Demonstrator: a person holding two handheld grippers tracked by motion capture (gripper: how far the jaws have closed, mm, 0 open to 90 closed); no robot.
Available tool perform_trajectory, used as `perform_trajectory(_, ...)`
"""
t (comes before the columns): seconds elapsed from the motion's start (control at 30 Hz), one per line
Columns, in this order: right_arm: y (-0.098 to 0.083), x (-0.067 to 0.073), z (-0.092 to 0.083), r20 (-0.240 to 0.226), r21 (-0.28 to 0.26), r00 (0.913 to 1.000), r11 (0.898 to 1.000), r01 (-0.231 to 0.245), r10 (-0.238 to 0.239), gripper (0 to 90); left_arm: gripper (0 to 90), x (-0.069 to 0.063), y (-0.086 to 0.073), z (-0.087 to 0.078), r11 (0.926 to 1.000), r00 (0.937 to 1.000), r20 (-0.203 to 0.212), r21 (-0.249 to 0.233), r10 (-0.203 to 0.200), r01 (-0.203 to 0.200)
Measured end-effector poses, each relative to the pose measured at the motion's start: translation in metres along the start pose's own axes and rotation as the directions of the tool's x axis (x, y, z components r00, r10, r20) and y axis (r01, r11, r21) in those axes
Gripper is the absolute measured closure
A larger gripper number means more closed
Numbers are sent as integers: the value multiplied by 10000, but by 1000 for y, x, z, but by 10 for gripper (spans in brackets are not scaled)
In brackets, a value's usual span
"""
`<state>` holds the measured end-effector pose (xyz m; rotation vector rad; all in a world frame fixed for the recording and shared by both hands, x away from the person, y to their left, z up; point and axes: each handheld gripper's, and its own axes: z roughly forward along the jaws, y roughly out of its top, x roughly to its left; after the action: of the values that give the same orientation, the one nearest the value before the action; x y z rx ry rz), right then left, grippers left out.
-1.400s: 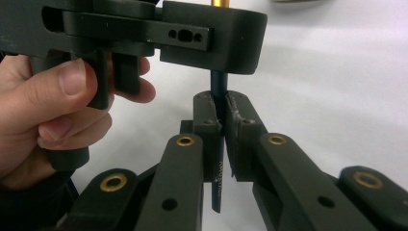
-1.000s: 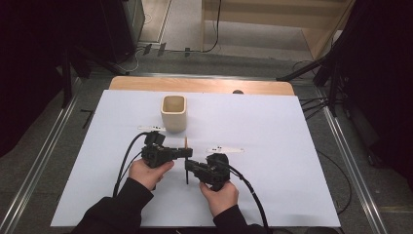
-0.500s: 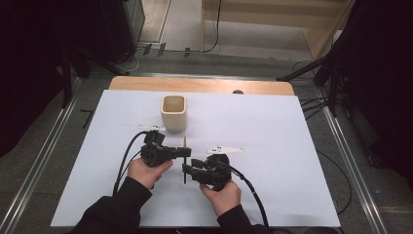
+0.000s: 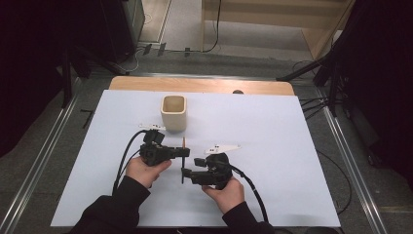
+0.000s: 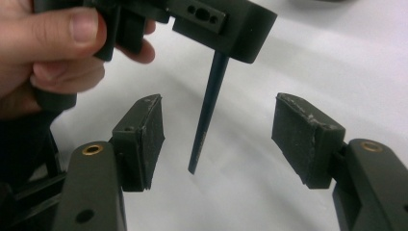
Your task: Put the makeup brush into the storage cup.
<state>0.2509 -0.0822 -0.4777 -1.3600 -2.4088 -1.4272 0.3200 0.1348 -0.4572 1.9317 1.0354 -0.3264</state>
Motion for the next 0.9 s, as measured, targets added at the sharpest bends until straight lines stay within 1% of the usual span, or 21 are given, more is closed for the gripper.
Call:
perform_trajectory(0.07, 1, -1, -2, -14, 35, 9998, 9998, 193, -193, 355, 830, 0, 0, -1, 10000, 10000, 8, 31, -30, 30)
perform_trajectory(0.13, 2, -2, -4, -77, 80, 9993, 9993, 367, -367, 349, 830, 1, 1, -1, 9998, 10000, 35, 198, 71, -72)
perform_trajectory(0.27, 2, -6, -8, -92, 216, 9978, 9976, 651, -649, 344, 831, 1, 1, -2, 9997, 10000, 32, 248, 61, -62)
perform_trajectory(0.33, 2, -8, -10, -50, 293, 9952, 9948, 974, -973, 339, 830, 2, 2, -2, 9995, 10000, 57, 300, 74, -76)
perform_trajectory(0.5, 3, -11, -12, -256, 320, 9900, 9897, 1396, -1388, 321, 830, 1, 2, -2, 9986, 9997, 0, 470, 260, -260)
perform_trajectory(0.63, 4, -15, -10, -421, 431, 9857, 9853, 1652, -1634, 302, 830, 1, 3, -3, 9983, 9996, 23, 512, 275, -276)
perform_trajectory(0.67, 5, -16, -10, -388, 457, 9843, 9837, 1741, -1724, 299, 830, 1, 3, -3, 9982, 9996, 32, 534, 287, -288)
perform_trajectory(0.73, 6, -18, -11, -351, 606, 9759, 9742, 2173, -2155, 294, 830, 2, 3, -4, 9985, 9997, 48, 497, 245, -247)
perform_trajectory(0.8, 7, -19, -11, -284, 759, 9684, 9655, 2491, -2476, 294, 830, 2, 4, -3, 9979, 9996, 40, 576, 279, -280)
perform_trajectory(0.83, 8, -20, -12, -285, 806, 9657, 9624, 2596, -2581, 293, 830, 2, 4, -3, 9977, 9996, 36, 608, 280, -282)
perform_trajectory(0.9, 9, -22, -13, -274, 857, 9629, 9591, 2697, -2684, 292, 830, 2, 4, -3, 9974, 9995, 33, 657, 301, -303)
